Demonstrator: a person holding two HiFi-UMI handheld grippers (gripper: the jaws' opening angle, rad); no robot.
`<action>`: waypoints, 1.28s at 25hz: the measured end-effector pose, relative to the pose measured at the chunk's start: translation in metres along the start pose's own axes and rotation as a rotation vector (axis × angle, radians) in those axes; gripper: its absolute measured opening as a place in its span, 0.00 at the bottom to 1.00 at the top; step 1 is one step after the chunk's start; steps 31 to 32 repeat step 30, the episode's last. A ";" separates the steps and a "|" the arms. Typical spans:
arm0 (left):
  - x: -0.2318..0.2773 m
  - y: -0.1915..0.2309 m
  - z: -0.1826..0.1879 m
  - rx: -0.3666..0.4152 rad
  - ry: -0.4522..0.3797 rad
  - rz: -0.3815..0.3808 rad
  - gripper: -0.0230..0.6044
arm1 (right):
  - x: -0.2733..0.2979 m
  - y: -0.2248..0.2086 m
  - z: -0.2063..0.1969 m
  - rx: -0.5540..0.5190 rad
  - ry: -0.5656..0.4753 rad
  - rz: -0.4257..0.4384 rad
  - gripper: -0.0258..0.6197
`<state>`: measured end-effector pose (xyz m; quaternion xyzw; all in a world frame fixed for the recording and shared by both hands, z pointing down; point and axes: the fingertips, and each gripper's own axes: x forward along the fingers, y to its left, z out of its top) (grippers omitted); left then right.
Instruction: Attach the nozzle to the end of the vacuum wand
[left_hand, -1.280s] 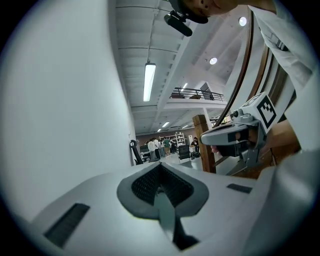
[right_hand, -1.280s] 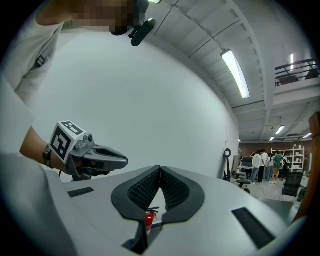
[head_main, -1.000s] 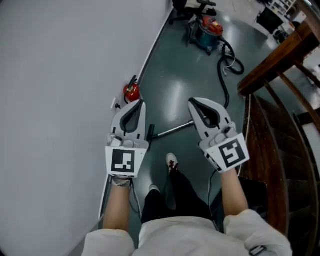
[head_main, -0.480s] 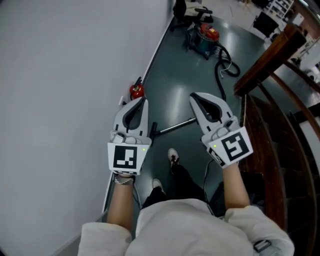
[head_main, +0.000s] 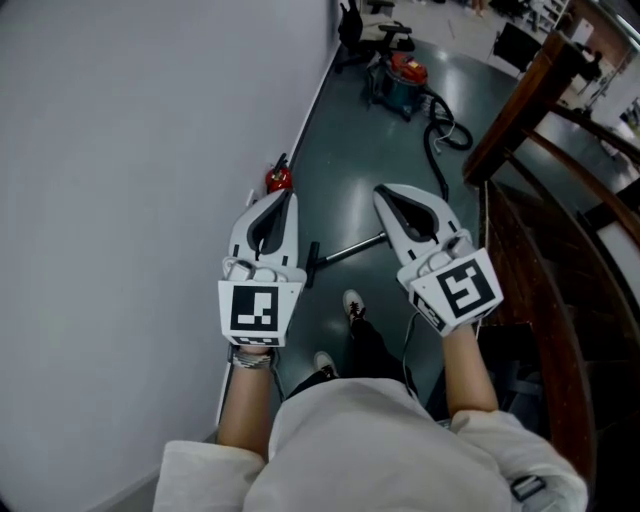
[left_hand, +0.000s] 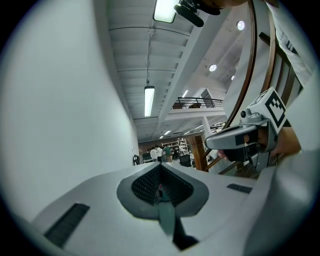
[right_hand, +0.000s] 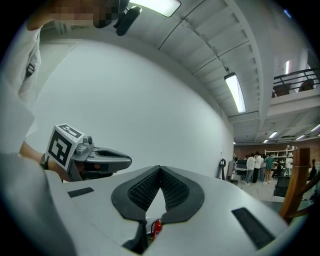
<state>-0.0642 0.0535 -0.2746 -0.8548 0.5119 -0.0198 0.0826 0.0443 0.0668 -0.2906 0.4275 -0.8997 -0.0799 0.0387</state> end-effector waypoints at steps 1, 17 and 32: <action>-0.007 -0.002 0.003 0.002 -0.002 -0.001 0.04 | -0.006 0.004 0.002 0.002 -0.002 -0.004 0.08; -0.046 -0.006 0.026 0.055 -0.029 -0.003 0.04 | -0.027 0.027 0.016 -0.024 0.000 -0.045 0.08; -0.046 -0.002 0.026 0.050 -0.032 -0.011 0.04 | -0.022 0.026 0.015 -0.026 0.011 -0.053 0.08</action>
